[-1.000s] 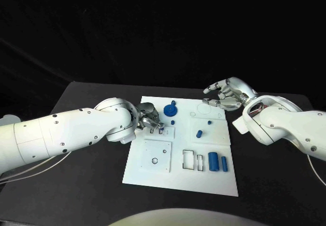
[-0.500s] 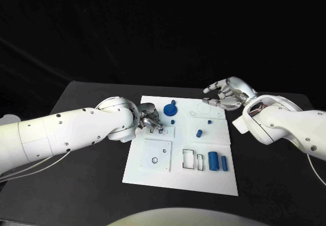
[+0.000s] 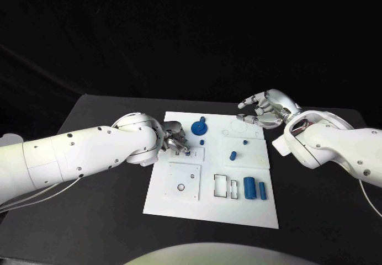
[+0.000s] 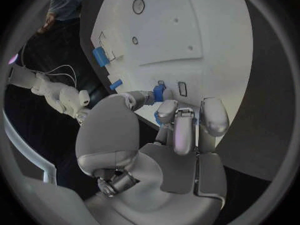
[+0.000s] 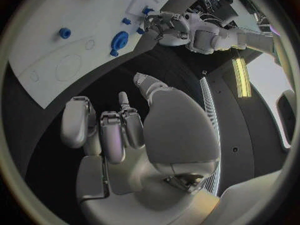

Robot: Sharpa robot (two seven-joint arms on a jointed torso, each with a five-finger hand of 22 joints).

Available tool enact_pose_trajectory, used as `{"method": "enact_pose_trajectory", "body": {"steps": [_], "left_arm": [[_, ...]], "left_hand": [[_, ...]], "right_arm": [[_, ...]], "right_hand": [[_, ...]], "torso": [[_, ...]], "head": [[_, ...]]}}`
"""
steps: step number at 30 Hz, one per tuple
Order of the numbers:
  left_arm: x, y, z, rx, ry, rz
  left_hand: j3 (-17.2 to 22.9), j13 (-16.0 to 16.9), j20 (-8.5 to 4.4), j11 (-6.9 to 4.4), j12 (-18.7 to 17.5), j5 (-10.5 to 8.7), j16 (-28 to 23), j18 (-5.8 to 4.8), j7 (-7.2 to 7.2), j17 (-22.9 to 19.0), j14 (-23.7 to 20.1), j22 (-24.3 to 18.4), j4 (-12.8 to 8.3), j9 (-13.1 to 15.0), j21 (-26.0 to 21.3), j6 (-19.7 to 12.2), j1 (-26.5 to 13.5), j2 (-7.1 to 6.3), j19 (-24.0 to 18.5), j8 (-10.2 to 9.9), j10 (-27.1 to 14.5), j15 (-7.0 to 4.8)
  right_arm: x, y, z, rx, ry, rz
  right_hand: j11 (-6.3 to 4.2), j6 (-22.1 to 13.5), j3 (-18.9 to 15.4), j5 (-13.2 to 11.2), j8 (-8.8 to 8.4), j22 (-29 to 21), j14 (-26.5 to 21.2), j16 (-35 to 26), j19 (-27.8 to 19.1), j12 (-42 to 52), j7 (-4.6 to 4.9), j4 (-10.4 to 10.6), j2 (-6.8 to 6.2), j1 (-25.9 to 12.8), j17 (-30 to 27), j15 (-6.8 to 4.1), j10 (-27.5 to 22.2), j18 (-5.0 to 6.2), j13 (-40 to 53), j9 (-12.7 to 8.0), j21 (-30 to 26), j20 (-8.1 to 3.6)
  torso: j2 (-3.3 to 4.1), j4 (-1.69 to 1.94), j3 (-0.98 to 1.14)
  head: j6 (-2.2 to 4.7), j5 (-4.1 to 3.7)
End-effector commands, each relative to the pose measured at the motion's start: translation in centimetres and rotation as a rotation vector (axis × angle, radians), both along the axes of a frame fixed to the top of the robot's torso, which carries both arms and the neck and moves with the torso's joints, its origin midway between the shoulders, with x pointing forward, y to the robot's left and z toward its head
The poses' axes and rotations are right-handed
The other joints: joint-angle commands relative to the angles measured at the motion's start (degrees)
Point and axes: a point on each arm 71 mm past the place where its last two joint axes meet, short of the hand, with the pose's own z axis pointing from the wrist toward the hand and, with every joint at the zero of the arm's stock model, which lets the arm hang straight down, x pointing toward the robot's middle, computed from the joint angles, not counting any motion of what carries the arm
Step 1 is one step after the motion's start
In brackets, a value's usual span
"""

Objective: Assemble the parts on the task board

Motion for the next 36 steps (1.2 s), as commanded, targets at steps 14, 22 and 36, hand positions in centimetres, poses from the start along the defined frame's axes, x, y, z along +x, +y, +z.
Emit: {"method": "enact_pose_trajectory", "body": {"steps": [14,22,36], "left_arm": [[-0.33,-0.44,-0.29,0.038,0.033,-0.048],[-0.36,-0.50,-0.35,0.041,0.040,-0.053],[-0.35,-0.72,-0.46,0.024,0.062,-0.049]], "left_hand": [[13.50,-0.07,0.03,-0.07,0.31,0.32,0.20,-0.56,-0.34,6.83,3.76,0.22,-13.75,0.13,0.40,0.23,-0.46,0.09,0.34,0.26,0.20,-0.32],[13.50,-0.07,0.03,-0.07,0.31,0.32,0.20,-0.56,-0.34,6.83,3.76,0.22,-13.75,0.13,0.40,0.23,-0.46,0.09,0.34,0.26,0.20,-0.32],[11.54,-0.23,0.05,-0.22,0.28,-0.14,0.18,-0.60,-0.68,6.83,3.77,0.32,-12.22,0.44,0.32,-0.20,-2.49,0.77,0.24,0.60,0.33,-0.36]], "right_arm": [[-0.07,0.20,-0.19,-0.002,0.005,0.018],[-0.08,0.19,-0.24,-0.001,0.007,0.018],[-0.08,0.13,-0.34,-0.002,0.009,0.016]], "right_hand": [[-0.19,0.04,-0.05,0.23,0.37,-0.03,4.57,-0.27,-0.19,-0.22,-0.03,0.48,0.17,-0.62,9.07,0.19,-0.19,0.53,5.49,-0.09,-0.32,-0.05],[-0.19,0.02,-0.01,0.23,0.41,-0.11,4.56,-0.29,-0.24,-0.22,-0.04,0.56,0.18,-0.65,9.04,0.19,-0.19,0.55,5.49,-0.10,-0.42,-0.05],[-0.19,0.00,0.04,0.24,0.45,-0.19,4.54,-0.33,-0.29,-0.24,-0.04,0.65,0.23,-0.69,8.95,0.18,-0.21,0.57,5.47,-0.12,-0.52,-0.06]], "torso": [[-0.04,0.00,0.04],[0.01,0.00,0.04],[-0.01,-0.01,0.03]], "head": [[-0.31,0.07],[-0.44,0.02],[-0.62,-0.03]]}}
